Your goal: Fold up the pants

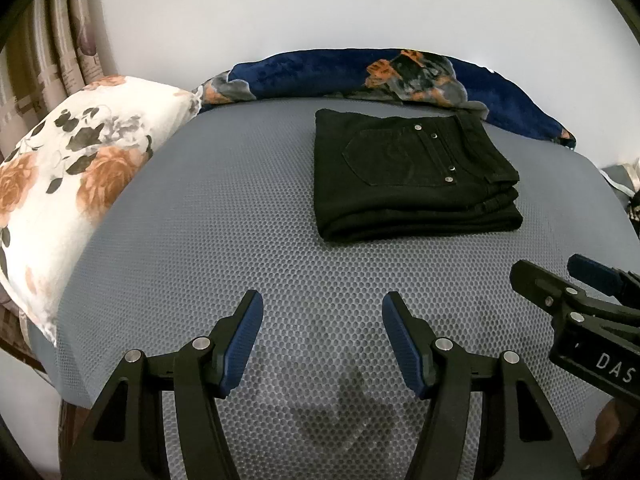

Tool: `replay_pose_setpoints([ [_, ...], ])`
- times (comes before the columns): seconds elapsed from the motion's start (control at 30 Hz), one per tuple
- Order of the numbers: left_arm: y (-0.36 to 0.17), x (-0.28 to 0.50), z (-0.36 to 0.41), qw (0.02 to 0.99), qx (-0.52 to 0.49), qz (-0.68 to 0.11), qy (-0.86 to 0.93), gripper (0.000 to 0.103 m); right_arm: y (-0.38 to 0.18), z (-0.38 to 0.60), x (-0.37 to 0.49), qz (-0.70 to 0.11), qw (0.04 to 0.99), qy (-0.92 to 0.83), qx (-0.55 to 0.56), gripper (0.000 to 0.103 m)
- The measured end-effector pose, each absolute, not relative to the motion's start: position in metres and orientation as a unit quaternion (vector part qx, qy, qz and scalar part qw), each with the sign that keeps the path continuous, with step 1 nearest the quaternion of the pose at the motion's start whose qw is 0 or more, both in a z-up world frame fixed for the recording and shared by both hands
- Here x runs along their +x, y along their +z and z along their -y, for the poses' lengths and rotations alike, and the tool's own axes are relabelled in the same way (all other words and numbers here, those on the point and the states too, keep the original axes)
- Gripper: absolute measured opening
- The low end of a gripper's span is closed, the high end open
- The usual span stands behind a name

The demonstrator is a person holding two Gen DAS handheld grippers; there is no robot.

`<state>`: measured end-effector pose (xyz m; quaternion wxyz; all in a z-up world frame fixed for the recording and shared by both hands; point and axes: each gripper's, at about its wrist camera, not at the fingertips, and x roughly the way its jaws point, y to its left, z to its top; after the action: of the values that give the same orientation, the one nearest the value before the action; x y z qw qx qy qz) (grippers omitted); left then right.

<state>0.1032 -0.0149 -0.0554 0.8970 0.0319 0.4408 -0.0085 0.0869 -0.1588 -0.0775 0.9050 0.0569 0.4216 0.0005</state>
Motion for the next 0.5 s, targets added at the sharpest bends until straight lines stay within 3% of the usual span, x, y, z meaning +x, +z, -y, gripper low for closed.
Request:
replay_pose_setpoints([
  [0.5, -0.0573, 0.1037, 0.0162, 0.896, 0.032, -0.442, -0.014, 0.063, -0.0783, 0.161, 0.0893, -0.425, 0.903, 0.001, 0.057, 0.081],
])
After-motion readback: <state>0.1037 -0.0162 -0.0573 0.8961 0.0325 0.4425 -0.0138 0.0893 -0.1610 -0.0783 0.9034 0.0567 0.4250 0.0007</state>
